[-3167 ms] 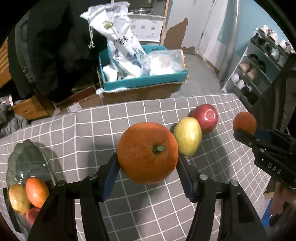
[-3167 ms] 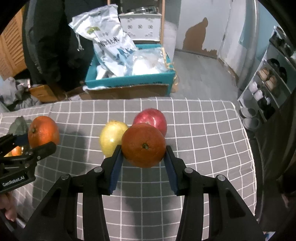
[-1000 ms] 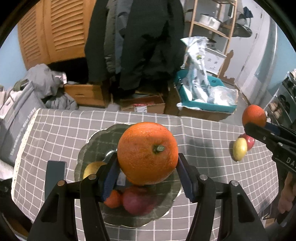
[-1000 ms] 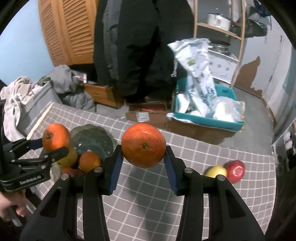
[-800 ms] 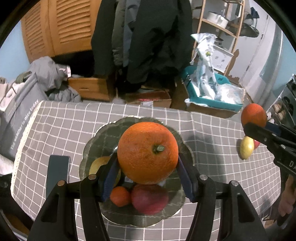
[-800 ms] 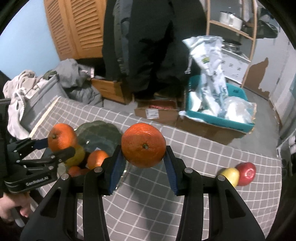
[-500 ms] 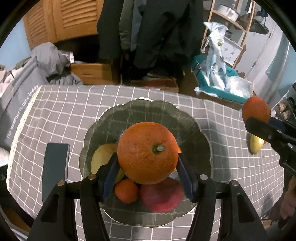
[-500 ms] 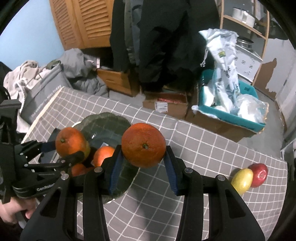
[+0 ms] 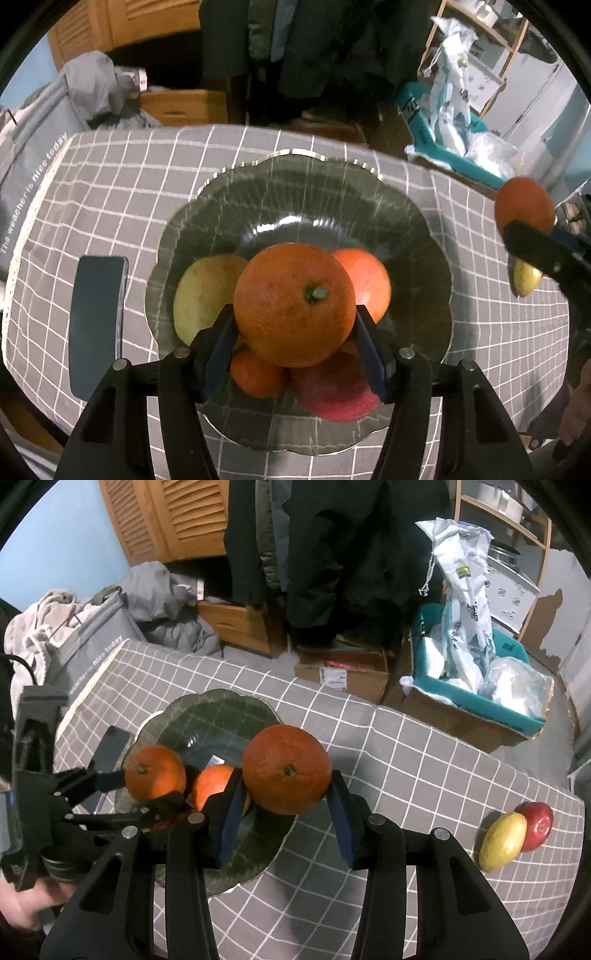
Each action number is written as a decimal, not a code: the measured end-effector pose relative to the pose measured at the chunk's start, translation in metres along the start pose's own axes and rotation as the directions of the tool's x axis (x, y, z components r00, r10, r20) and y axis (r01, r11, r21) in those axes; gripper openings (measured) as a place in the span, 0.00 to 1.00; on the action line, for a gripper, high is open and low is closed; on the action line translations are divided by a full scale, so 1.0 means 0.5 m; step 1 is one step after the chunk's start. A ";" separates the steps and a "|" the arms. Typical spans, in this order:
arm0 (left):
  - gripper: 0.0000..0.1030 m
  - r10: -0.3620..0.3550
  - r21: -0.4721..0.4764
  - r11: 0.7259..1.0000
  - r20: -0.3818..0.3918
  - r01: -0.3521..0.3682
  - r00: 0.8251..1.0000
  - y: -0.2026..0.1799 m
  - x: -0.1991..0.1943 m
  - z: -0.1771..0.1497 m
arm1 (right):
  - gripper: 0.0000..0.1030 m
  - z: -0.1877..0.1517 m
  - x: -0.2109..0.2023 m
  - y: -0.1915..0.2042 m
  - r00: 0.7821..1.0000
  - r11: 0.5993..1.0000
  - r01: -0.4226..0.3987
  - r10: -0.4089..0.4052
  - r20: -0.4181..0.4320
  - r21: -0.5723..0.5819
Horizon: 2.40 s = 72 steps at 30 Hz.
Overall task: Organize fruits
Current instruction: 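Lower the orange into the bowl and open left gripper while right releases the tangerine, then move both tools away from the bowl toward the yellow mango and red apple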
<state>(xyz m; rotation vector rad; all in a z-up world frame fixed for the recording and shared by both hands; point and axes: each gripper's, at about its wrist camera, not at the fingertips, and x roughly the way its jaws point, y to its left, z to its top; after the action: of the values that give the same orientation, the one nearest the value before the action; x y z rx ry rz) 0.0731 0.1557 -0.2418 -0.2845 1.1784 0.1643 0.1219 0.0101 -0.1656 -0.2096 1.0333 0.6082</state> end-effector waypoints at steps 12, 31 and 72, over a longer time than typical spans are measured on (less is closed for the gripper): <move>0.86 0.005 -0.054 0.999 0.069 -0.002 0.998 0.043 -0.062 0.001 | 0.42 -0.004 0.033 0.012 0.999 1.000 -0.029 0.029 -0.046 -0.007; 0.86 0.074 -0.101 0.993 0.087 -0.065 0.993 0.083 -0.091 -0.021 | 0.43 -0.052 0.090 0.053 0.980 0.996 -0.075 0.063 -0.190 -0.053; 0.94 -0.037 0.107 0.994 0.294 0.006 0.955 -0.127 -0.242 0.002 | 0.72 -0.062 -0.199 -0.106 0.977 0.983 0.169 -0.176 0.123 0.067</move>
<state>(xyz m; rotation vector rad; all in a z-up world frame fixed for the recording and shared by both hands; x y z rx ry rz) 0.0459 0.0980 -0.1208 -0.1721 0.8822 0.1202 0.0927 -0.0841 -0.1026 -0.2061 0.8957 0.4292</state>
